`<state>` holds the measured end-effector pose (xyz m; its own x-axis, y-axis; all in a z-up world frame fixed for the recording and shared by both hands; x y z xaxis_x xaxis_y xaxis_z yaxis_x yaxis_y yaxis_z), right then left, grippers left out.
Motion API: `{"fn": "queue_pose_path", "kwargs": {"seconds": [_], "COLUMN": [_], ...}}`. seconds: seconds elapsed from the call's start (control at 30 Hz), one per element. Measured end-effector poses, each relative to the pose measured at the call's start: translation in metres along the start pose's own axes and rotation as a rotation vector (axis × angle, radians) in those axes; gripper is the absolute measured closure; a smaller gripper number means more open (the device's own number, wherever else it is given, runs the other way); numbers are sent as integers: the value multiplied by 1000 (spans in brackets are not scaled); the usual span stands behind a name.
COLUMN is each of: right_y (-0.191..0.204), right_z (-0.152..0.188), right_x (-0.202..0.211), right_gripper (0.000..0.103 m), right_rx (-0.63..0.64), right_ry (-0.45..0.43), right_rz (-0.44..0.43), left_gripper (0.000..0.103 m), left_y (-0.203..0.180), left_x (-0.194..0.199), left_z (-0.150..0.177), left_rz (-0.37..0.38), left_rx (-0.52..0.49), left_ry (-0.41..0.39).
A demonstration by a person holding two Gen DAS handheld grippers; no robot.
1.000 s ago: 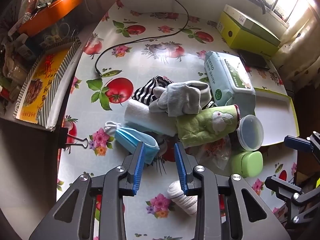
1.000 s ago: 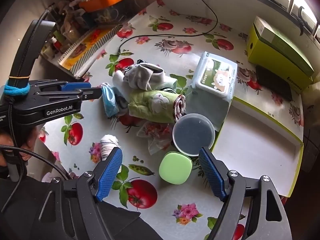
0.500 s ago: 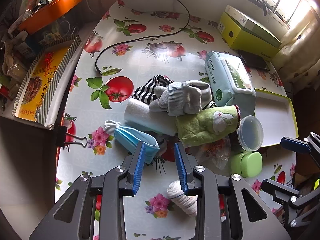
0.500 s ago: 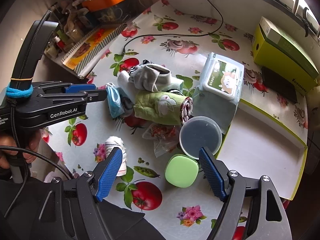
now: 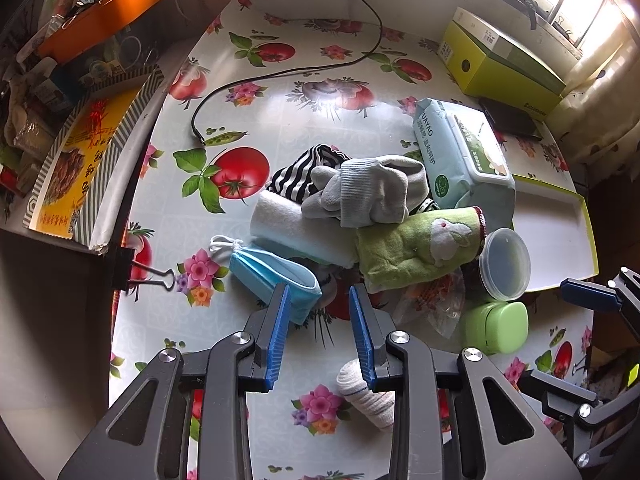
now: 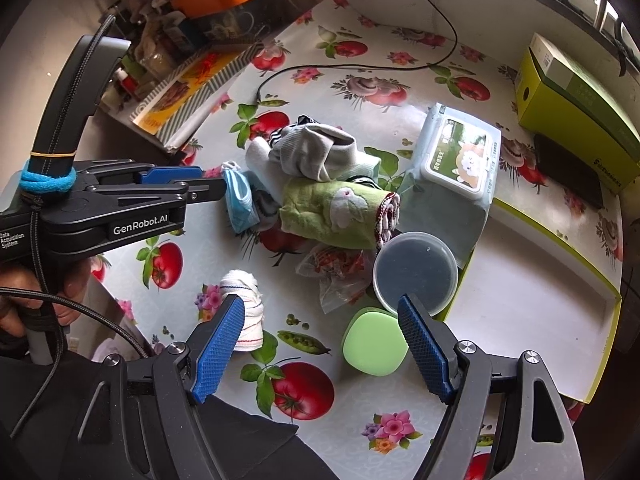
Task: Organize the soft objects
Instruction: 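Move the right gripper toward the white striped rolled bandage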
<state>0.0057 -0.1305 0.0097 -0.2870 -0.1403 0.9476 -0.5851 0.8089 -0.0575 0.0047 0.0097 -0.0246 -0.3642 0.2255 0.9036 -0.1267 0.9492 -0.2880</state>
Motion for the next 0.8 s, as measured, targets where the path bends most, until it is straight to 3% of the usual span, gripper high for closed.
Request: {"fn": "queue_pose_path", "kwargs": {"seconds": [0.8], "right_y": [10], "right_z": [-2], "right_x": [1], "right_gripper": [23], "right_rx": [16], "right_ry": [-3], "right_rz": [-16], "left_gripper": [72], "left_y": [1], "left_x": [4], "left_z": [1], "left_rz": [-6], "left_rx": [6], "left_ry": [-1]}}
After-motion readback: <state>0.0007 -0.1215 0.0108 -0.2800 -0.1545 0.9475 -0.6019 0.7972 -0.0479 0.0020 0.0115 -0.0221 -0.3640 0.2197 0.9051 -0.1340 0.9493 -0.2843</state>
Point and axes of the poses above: each gripper's, at about its wrist camera, not at the fingertips, and x roughly against the way its jaws point, y to its left, z to its underside, the point moved 2 cm from there along -x, roughly the way its jaws point, and after that the axes turned 14 degrees about z, right-handed, at the moved point
